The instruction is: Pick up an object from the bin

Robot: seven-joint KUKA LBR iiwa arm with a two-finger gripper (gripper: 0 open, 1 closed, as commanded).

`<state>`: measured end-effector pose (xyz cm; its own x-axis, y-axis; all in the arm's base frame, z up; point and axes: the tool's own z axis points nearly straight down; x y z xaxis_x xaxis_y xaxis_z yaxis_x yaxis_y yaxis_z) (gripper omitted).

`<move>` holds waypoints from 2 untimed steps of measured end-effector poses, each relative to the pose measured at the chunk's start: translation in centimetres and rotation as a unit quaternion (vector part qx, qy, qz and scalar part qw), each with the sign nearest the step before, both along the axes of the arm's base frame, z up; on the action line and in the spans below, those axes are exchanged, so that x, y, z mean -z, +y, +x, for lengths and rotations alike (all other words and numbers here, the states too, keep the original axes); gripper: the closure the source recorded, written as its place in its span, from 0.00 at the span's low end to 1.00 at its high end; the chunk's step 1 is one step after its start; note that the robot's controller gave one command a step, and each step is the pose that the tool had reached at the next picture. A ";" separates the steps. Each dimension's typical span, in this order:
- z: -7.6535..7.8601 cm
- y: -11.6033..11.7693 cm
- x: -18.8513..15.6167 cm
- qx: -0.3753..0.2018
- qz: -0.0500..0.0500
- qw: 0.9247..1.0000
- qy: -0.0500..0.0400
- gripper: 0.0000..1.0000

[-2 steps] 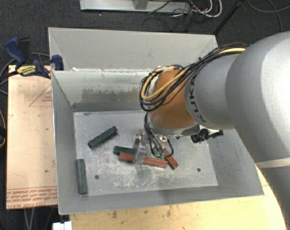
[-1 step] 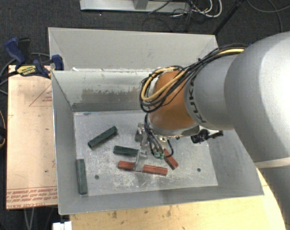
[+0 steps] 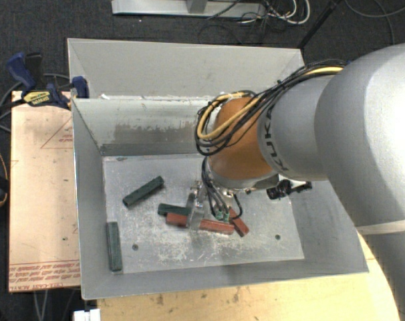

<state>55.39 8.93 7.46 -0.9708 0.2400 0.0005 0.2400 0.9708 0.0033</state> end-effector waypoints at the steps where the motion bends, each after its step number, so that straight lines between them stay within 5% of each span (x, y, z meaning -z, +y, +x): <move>1: -0.8 -5.3 -3.8 0.004 -0.002 1.000 -0.002 1.00; 2: -0.9 -4.9 -3.5 0.001 -0.001 1.000 -0.001 0.00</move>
Offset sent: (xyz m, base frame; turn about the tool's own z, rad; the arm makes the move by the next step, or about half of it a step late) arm -0.0093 -0.0493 0.0353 0.0016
